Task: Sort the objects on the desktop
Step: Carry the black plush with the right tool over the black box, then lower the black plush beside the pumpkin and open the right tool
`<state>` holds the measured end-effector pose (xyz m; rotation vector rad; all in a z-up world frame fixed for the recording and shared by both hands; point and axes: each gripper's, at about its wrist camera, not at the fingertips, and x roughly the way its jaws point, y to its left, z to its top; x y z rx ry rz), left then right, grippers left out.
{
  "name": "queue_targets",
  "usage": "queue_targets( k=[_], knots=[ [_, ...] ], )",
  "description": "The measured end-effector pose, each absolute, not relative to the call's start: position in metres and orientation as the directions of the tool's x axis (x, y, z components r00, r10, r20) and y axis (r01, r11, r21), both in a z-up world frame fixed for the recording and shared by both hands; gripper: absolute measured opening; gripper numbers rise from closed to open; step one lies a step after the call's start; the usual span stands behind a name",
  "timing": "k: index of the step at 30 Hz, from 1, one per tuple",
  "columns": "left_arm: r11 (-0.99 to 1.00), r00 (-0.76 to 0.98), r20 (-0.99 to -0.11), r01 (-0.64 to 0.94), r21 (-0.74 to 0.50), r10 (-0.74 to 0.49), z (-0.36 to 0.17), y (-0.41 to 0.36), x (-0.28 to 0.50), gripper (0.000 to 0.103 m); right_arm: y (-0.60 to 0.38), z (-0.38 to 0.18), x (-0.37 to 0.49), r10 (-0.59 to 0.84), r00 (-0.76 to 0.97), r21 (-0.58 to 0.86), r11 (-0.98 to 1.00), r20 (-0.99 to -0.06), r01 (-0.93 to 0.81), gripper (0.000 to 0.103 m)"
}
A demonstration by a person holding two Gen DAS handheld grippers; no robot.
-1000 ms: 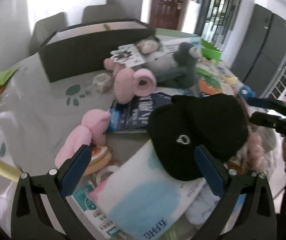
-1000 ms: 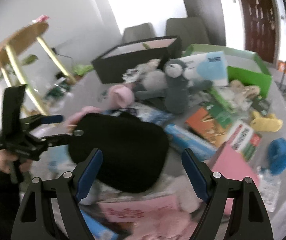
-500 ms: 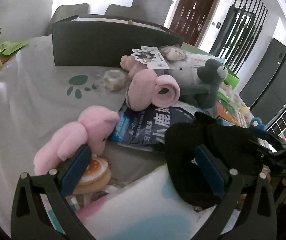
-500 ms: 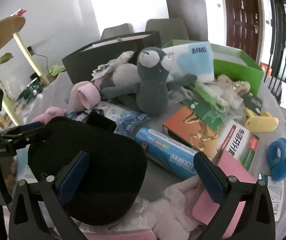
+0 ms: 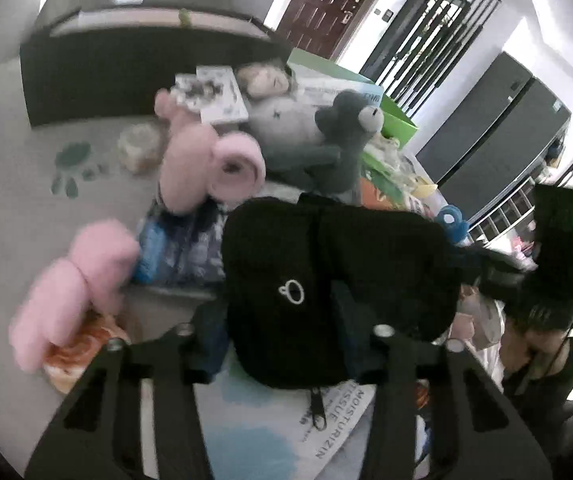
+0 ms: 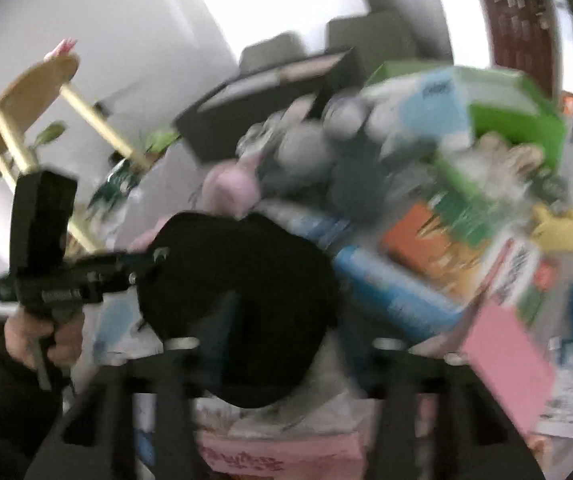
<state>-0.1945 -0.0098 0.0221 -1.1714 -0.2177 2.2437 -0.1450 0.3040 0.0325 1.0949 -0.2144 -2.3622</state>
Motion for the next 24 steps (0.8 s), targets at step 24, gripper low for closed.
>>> queue_targets(
  k=[24],
  knots=[
    [-0.948,-0.55,-0.78,-0.265,-0.176,0.298,0.062,-0.059,-0.482,0.038,0.178,0.081,-0.459,-0.39,-0.493,0.112,-0.857,-0.778,0.502,0.054]
  ],
)
